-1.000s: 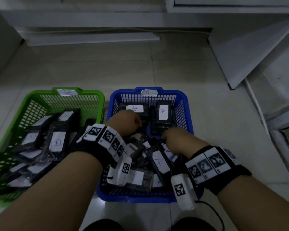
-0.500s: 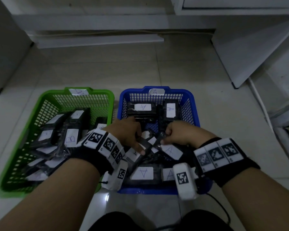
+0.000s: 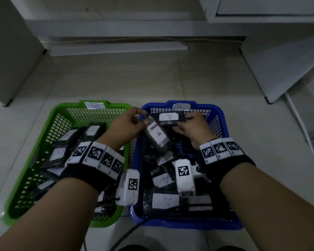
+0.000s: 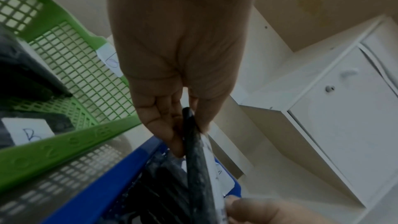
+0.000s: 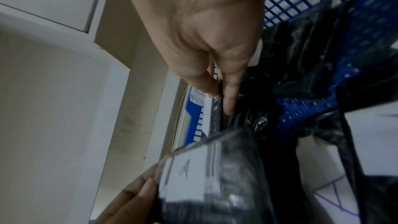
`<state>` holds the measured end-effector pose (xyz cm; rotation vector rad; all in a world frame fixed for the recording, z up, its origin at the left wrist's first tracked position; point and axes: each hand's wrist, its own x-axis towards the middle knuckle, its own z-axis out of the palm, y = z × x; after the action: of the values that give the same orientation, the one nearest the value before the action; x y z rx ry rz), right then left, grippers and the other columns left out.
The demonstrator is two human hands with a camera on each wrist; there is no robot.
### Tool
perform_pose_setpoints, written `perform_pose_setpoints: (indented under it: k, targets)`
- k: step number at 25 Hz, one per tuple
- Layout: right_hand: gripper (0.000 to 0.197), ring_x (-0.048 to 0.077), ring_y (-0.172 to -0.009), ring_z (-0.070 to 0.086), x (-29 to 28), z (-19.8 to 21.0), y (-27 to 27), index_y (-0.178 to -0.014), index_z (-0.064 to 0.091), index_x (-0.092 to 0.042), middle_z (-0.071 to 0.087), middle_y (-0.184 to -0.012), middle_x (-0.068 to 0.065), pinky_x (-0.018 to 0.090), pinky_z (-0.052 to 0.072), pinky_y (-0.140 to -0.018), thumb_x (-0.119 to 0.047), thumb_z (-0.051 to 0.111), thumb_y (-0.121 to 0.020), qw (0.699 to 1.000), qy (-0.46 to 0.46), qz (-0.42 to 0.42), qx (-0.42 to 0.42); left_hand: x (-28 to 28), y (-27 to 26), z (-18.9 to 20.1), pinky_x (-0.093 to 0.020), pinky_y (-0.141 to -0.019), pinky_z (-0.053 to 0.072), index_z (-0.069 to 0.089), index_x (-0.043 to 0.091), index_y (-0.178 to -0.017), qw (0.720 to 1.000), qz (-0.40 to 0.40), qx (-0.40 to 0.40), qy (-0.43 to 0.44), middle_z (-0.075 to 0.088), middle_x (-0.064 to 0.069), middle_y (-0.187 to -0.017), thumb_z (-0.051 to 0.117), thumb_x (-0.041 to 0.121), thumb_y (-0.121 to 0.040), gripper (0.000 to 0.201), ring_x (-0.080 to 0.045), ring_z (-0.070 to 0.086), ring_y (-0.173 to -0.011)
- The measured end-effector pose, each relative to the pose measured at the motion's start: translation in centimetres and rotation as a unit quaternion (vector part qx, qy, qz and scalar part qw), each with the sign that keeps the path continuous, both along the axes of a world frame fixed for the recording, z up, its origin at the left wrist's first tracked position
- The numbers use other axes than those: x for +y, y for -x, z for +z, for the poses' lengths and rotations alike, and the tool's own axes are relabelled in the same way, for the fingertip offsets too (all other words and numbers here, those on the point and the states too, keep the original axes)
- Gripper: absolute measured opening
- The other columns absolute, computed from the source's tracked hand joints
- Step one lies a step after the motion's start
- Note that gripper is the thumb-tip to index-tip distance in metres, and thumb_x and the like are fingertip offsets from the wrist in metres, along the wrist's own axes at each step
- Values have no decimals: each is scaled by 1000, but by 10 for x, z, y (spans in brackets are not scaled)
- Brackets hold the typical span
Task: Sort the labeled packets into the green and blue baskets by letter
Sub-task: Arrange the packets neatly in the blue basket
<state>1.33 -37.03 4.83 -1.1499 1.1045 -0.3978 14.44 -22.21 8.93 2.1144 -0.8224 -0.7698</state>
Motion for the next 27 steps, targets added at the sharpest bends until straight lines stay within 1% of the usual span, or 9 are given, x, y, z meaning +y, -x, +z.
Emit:
perform_pose_setpoints:
  k: [2, 5, 8, 11, 13, 16, 19, 23, 27]
  targets:
    - [28, 35, -89, 69, 2, -8, 2, -113, 53, -9, 59, -117, 22, 36, 60, -67, 2, 58, -87, 992, 76, 54, 90, -2, 1, -2, -19, -62, 54, 55, 26, -119, 1000, 9, 21, 19, 67, -8, -92, 59, 22, -91, 28, -16, 66, -74]
    - [18, 27, -90, 67, 6, 3, 15, -101, 63, -29, 60, -117, 11, 41, 59, -78, -38, 58, -87, 954, 210, 118, 176, -7, 8, -3, -23, -69, 59, 50, 26, -125, 995, 21, 79, 53, 65, -9, -89, 56, 10, -91, 38, -19, 67, -80]
    - [36, 23, -95, 66, 19, 16, 32, -121, 54, -23, 60, -116, 3, 40, 59, -78, -34, 63, -88, 972, 110, 188, 91, -13, 18, -8, -27, -67, 60, 50, 21, -121, 988, 32, 136, 69, 66, -16, -99, 58, 12, -91, 32, -21, 66, -80]
    - [28, 29, -90, 66, 21, 19, 46, -113, 53, -22, 60, -118, 11, 33, 58, -61, -10, 62, -89, 976, 124, 156, 88, -10, 22, -18, -35, -81, 48, 42, 26, -123, 981, -92, -158, -69, 69, -3, -99, 60, 39, -87, 43, -22, 62, -95]
    - [27, 26, -87, 62, 15, 25, 57, -113, 52, -23, 58, -116, 8, 31, 54, -57, -8, 57, -91, 967, 174, 132, 132, -7, 29, -21, -43, -94, 36, 43, 26, -123, 897, -180, -359, -183, 67, 0, -108, 53, 59, -82, 53, -26, 48, -116]
    - [23, 24, -81, 60, 11, 32, 79, -112, 54, -21, 56, -110, 8, 33, 54, -58, -7, 53, -94, 951, 130, 224, 167, -7, 42, -27, -46, -100, 23, 51, 28, -121, 834, -251, -415, -262, 62, 1, -117, 51, 70, -74, 63, -25, 34, -124]
    - [24, 28, -96, 62, 14, 29, 89, -110, 58, -22, 57, -112, 9, 41, 57, -80, -10, 60, -90, 891, 95, 380, 231, -10, 43, -31, -46, -98, 21, 51, 29, -123, 850, -257, -371, -271, 60, 1, -117, 55, 68, -71, 65, -25, 36, -120]
    - [65, 23, -126, 45, 19, 20, 80, -140, 41, -30, 37, -141, 5, 28, 38, -104, -31, 71, -82, 738, 236, 542, 324, -10, 42, -31, -46, -100, 22, 45, 31, -128, 895, -211, -326, -218, 63, 6, -114, 62, 54, -73, 62, -22, 45, -119]
    - [85, 30, -129, 41, 21, 18, 76, -146, 30, -31, 26, -146, 9, 35, 39, -108, -39, 76, -75, 725, 215, 553, 349, -9, 42, -37, -40, -103, 24, 42, 32, -133, 902, -220, -325, -182, 59, 7, -125, 61, 46, -77, 61, -16, 55, -116]
